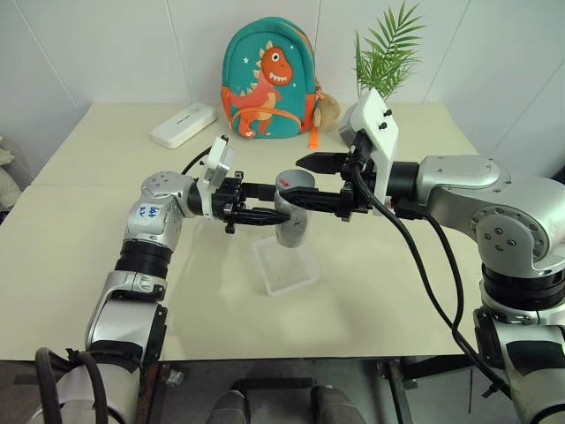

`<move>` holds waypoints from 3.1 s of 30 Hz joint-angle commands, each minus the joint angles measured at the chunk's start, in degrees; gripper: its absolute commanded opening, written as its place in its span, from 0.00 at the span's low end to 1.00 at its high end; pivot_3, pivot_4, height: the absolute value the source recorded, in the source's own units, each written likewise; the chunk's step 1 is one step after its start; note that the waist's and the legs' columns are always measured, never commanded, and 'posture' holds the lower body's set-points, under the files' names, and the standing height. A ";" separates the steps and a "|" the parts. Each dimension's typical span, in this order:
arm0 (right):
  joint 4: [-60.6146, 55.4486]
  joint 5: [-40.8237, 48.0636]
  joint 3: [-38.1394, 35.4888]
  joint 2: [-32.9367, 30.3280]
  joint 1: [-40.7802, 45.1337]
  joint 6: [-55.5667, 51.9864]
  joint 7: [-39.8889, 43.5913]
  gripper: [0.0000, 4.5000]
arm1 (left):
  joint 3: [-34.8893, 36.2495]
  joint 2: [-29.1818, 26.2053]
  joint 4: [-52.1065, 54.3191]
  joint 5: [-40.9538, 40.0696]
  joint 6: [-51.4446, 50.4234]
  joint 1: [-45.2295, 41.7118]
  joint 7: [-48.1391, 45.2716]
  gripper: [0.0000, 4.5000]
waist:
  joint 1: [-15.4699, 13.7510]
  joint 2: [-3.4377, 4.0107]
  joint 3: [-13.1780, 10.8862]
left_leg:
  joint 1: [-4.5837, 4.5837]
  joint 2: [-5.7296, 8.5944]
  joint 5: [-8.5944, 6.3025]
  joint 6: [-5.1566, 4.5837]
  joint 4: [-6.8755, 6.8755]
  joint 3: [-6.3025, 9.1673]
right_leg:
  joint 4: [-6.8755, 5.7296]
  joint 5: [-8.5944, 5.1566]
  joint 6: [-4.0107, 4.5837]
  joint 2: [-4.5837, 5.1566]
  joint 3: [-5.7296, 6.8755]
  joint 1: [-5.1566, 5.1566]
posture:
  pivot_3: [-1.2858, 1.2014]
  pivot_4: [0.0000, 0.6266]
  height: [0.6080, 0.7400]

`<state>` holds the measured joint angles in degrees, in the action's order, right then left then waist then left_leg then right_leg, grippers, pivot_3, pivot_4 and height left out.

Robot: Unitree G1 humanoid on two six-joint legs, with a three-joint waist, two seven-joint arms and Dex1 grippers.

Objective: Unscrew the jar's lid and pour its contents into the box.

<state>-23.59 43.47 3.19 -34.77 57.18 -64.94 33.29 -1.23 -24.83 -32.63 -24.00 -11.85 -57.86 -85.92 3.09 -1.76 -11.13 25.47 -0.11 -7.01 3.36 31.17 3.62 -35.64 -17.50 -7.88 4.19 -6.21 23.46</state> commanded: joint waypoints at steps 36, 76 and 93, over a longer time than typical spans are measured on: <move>-0.54 2.49 -4.99 0.27 0.72 1.33 0.13 0.55 | 0.48 -0.33 0.03 0.35 1.07 -1.59 -0.54 0.42 | 0.00 0.00 0.00 | 0.00 0.00 0.00 0.00 0.01 0.00 | -0.01 0.01 -0.02 0.00 0.00 0.00 | 0.52 0.24 1.00; 1.77 -1.98 -14.14 -12.63 -11.35 1.40 -4.78 0.55 | 3.71 -5.93 -2.70 1.20 1.74 -0.51 1.03 0.42 | 0.00 0.00 0.00 | 0.01 0.00 0.00 0.00 -0.02 -0.01 | 0.03 -0.12 0.14 0.01 -0.01 0.01 | 0.52 0.24 1.00; -9.15 -7.78 -19.73 -3.96 -45.03 4.22 -13.90 0.55 | 7.43 -11.17 -11.87 2.47 5.29 -5.40 2.30 0.42 | 0.00 -0.11 -0.06 | -0.01 0.04 -0.01 -0.01 0.47 -0.12 | -0.02 -0.20 0.12 0.01 -0.13 -0.16 | 0.52 0.24 1.00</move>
<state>-31.66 36.40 -15.89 -39.13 11.66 -62.37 20.15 5.18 -35.26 -44.87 -21.52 -7.38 -60.83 -83.42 3.09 -1.87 -11.18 25.45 -0.08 -7.02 3.35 31.69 3.50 -35.62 -17.67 -7.76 4.19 -6.34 23.25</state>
